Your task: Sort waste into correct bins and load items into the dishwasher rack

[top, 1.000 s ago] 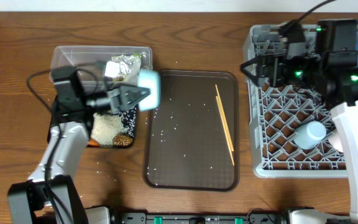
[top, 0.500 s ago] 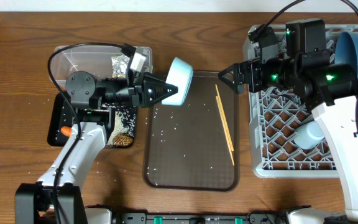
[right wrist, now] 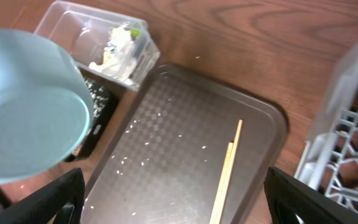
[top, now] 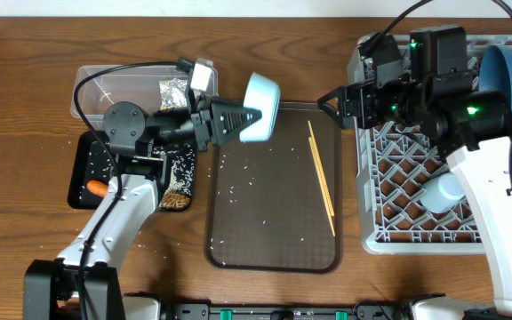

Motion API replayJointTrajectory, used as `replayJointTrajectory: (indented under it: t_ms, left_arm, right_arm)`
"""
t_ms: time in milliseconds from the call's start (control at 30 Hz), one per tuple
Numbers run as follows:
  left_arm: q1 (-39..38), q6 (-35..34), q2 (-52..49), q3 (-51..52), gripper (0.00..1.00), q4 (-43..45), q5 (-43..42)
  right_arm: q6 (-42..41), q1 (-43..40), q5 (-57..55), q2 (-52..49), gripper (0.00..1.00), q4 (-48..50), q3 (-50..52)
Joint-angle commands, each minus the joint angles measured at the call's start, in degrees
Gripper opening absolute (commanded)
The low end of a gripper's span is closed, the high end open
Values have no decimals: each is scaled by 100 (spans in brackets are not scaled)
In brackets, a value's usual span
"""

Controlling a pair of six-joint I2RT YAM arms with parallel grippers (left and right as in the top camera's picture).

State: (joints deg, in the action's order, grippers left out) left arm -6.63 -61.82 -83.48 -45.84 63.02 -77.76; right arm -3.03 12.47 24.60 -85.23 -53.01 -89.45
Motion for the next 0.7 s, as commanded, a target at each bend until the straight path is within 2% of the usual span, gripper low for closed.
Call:
replayJointTrajectory:
  t_ms: [0,167,267,467,667]
  left_arm:
    - [-199,-501,-22,-177,6,26,1287]
    - [-804,-697,-186,-188,6,24,2553]
    - [-1231,-758,-466,-315,6,17,2914]
    - [-2020,-925,-1512,-1314,6,9,3025]
    - [-2387,-1355,-2743,-2638,6,2,3027]
  right_arm:
    - [-280,-339,-190,79,84,13,-26]
    - [-640,-1093,-190,236,86,-22,-39]
    - [-785,-1563,-181,299,86,-81,-42]
    - [-809,-2245,-61,326,86,-433,-42]
    - [-807,-2577,-245,326,87,-787,-39]
